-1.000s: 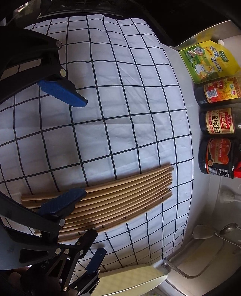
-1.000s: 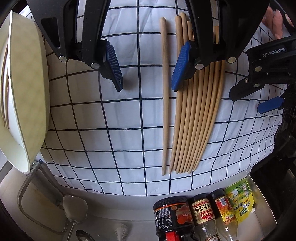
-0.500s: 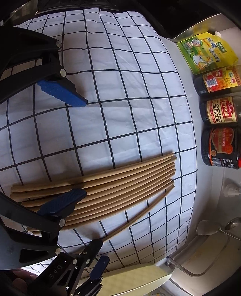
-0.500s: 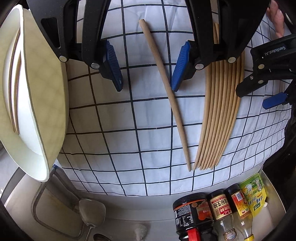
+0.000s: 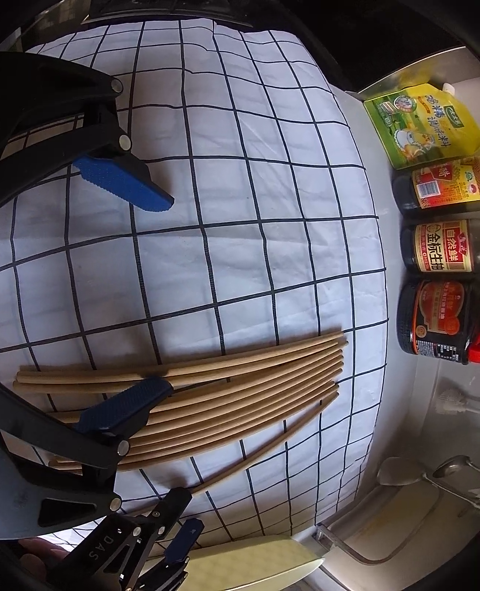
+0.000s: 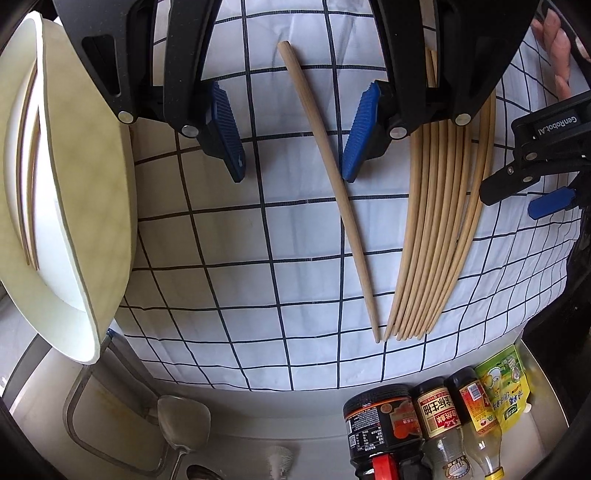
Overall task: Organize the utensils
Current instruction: 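Close the left tool on one chopstick while the right tool grasps another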
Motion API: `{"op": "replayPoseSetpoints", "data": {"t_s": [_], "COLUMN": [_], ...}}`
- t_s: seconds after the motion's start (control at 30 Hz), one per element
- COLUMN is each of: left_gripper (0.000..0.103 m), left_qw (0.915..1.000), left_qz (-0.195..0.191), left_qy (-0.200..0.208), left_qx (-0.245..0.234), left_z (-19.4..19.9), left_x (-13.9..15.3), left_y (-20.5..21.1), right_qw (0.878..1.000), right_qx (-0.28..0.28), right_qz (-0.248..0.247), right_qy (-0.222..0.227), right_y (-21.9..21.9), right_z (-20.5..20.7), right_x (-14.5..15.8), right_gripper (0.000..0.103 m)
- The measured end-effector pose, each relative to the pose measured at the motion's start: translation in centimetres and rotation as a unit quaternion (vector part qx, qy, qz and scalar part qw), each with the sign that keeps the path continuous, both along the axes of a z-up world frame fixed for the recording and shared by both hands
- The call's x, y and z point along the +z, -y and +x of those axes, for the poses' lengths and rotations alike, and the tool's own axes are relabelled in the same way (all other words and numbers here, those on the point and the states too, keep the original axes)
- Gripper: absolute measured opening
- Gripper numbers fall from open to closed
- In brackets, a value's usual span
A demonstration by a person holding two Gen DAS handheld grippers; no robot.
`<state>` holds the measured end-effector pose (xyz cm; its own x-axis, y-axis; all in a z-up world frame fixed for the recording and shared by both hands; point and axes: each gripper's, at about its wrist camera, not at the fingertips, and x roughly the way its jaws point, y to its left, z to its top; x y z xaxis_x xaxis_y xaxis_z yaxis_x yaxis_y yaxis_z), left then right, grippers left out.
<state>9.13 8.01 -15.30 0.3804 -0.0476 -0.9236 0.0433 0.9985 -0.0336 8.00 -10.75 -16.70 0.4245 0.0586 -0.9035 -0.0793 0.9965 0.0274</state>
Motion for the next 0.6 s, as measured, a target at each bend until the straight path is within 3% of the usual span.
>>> {"op": "replayPoseSetpoints", "data": {"t_s": [0.6], "left_gripper": [0.097], "left_qw": [0.9992], "left_qz": [0.038], "left_qy": [-0.007], "left_qx": [0.012], "left_z": [0.32], "left_x": [-0.61], "left_y": [-0.45], "right_qw": [1.000], "right_qx": [0.006], "right_qz": [-0.008], "right_qy": [0.009], "right_y": [-0.43], "right_z": [0.32], "right_x": [0.10], "right_gripper": [0.052]}}
